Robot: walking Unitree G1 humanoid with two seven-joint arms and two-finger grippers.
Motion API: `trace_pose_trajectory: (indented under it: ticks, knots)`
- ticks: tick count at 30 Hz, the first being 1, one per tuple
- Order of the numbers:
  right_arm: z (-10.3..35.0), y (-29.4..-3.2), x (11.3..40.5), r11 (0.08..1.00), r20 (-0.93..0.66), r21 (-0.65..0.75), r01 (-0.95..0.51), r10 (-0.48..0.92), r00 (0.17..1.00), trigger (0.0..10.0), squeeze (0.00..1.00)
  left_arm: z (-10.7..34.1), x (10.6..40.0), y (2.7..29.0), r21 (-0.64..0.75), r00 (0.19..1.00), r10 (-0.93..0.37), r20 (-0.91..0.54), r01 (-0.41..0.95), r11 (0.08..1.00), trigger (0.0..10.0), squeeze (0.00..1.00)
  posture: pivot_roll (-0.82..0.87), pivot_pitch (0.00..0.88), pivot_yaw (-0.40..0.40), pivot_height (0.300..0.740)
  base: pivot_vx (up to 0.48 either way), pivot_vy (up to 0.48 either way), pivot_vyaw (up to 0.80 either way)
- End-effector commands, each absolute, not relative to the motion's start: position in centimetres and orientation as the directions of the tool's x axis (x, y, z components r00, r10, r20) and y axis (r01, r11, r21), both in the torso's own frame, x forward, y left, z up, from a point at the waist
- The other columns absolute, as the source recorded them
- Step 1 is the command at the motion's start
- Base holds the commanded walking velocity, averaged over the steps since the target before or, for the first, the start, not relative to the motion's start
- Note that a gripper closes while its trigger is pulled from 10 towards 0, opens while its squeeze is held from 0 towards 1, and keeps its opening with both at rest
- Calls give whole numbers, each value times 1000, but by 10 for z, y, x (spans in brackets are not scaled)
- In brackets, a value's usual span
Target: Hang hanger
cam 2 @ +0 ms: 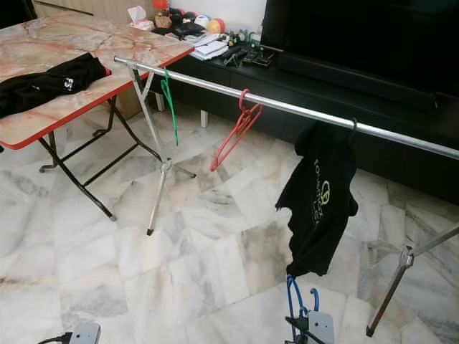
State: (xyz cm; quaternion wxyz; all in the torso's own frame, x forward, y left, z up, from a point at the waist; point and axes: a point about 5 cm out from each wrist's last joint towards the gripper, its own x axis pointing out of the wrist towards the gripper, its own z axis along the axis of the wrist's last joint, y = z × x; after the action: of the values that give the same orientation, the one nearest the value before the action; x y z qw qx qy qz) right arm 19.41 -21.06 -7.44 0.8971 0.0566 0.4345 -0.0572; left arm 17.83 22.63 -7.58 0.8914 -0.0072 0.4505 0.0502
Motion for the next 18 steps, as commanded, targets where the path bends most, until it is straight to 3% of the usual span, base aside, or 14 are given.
trace_pose_trajectory:
  ticks: [1, 6, 7, 8, 10, 18]
  knots:
    - [-76, -214, 190, 984, -793, 44, 171, -69, 605, 10000, 0, -80, 170, 226, 47, 560, 87, -824, -86, 995, 10000, 0, 21, 102, -55, 740, 0, 0, 0]
    - [-76, -214, 190, 984, -793, 44, 171, -69, 605, 10000, 0, -80, 170, 226, 47, 560, 87, -824, -86, 995, 10000, 0, 21, 102, -55, 740, 0, 0, 0]
    - [-77, -213, 189, 983, -793, 52, 179, -68, 605, 10000, 0, -80, 172, 226, 46, 568, 111, -816, -127, 991, 10000, 0, 0, 0, 0, 740, 0, 0, 0]
    - [-79, -208, 186, 967, -794, 95, 238, -70, 604, 10000, 0, -81, 173, 226, 53, 558, 143, -817, -175, 983, 10000, 0, 24, 71, -46, 740, 0, 0, 0]
    - [-82, -202, 183, 933, -796, 160, 321, -71, 601, 10000, 0, -82, 173, 226, 56, 541, 175, -823, -229, 972, 10000, 0, 26, 78, -47, 740, 0, 0, 0]
    - [-81, -200, 186, 935, -792, 162, 316, -68, 606, 10000, 0, -82, 173, 227, 48, 543, 179, -821, -247, 968, 10000, 0, 18, 91, -46, 740, 0, 0, 0]
